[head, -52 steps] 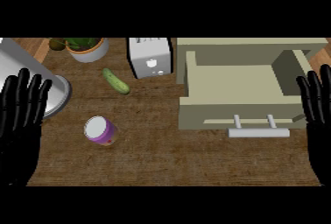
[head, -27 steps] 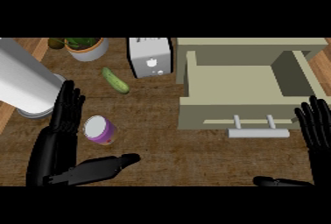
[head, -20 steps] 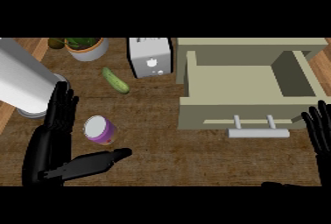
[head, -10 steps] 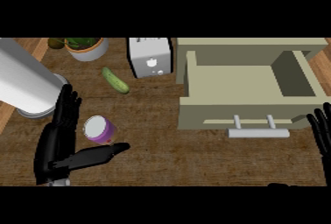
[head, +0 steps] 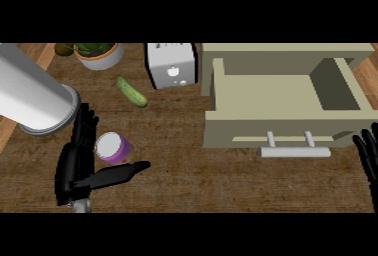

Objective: Pick up the can, place it into the drawer and close the drawer

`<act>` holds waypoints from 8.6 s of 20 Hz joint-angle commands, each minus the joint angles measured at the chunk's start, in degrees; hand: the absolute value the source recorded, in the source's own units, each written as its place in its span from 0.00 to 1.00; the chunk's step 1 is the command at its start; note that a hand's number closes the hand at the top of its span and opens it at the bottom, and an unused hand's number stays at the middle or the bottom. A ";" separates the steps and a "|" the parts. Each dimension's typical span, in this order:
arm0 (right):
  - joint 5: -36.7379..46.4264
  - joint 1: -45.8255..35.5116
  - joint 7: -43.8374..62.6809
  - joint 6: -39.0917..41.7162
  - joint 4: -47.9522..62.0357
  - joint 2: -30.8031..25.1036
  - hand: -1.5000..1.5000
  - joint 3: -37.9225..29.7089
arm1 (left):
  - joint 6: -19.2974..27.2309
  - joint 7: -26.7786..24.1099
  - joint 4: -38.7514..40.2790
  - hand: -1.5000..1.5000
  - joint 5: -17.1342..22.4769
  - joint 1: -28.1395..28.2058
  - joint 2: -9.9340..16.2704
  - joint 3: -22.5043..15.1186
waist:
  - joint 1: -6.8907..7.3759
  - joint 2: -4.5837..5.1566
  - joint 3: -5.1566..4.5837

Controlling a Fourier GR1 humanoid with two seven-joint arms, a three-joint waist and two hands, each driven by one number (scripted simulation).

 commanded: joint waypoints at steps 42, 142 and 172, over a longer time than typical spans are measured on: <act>2.19 -0.07 -6.10 3.88 4.62 3.48 0.00 -3.44 | -8.74 -26.60 34.22 0.00 11.51 -2.76 3.61 14.01 | 0.07 -0.01 0.00; -5.02 -2.74 5.98 3.07 -6.24 0.24 0.00 -7.73 | 12.36 6.52 57.72 1.00 19.21 -81.69 -0.56 -8.17 | -1.83 0.34 0.04; -2.55 -7.29 4.72 2.85 -2.36 1.58 0.00 -4.35 | 19.44 -6.82 79.69 1.00 34.70 -86.15 -0.56 -25.97 | -6.79 1.53 0.17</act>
